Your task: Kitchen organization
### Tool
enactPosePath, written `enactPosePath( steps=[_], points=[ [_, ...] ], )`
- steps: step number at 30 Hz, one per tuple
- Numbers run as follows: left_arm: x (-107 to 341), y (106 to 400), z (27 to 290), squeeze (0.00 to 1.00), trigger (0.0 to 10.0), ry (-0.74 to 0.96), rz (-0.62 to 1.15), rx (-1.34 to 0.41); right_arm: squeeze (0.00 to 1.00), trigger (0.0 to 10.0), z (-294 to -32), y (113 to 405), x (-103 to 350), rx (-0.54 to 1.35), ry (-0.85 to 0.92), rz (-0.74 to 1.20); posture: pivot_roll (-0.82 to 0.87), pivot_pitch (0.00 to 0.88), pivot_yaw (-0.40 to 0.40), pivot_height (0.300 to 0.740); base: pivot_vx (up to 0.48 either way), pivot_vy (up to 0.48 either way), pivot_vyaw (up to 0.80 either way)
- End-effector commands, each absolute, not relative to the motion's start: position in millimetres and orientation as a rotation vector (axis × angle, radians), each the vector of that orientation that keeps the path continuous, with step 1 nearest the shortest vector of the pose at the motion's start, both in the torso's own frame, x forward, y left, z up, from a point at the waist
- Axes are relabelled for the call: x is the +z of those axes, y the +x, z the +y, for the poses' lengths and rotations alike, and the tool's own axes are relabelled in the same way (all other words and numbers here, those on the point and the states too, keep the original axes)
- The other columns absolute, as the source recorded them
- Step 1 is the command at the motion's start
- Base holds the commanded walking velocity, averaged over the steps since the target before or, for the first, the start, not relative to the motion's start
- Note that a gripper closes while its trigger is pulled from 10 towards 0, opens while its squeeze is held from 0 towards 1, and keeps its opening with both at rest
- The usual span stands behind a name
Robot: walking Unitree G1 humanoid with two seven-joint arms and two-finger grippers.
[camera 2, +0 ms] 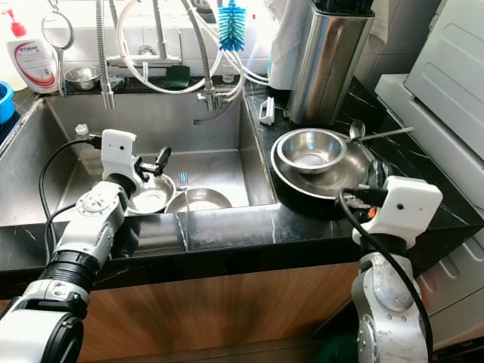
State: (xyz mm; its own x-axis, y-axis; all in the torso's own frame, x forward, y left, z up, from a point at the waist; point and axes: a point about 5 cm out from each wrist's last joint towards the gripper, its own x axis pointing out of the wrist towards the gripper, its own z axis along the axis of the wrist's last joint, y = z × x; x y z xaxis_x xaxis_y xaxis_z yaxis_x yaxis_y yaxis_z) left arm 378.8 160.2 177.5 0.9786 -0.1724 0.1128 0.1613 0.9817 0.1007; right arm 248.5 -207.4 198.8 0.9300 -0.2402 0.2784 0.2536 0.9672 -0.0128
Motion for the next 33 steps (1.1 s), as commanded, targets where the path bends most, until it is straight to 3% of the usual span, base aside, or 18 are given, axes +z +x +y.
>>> enactPosePath(
  steps=[1,33],
  points=[
    [183,379,158,0.00,10.0,0.108,-0.145,-0.181,0.00,10.0,-206,247,207,-0.254,-0.059,-0.309,-0.02,0.051,-0.048,0.740,0.000,0.000,0.00],
    [183,378,152,0.00,10.0,0.095,-0.153,-0.199,0.00,10.0,-203,230,193,-0.391,-0.023,-0.242,-0.02,0.047,-0.043,0.740,0.000,0.000,0.00]
  ],
)
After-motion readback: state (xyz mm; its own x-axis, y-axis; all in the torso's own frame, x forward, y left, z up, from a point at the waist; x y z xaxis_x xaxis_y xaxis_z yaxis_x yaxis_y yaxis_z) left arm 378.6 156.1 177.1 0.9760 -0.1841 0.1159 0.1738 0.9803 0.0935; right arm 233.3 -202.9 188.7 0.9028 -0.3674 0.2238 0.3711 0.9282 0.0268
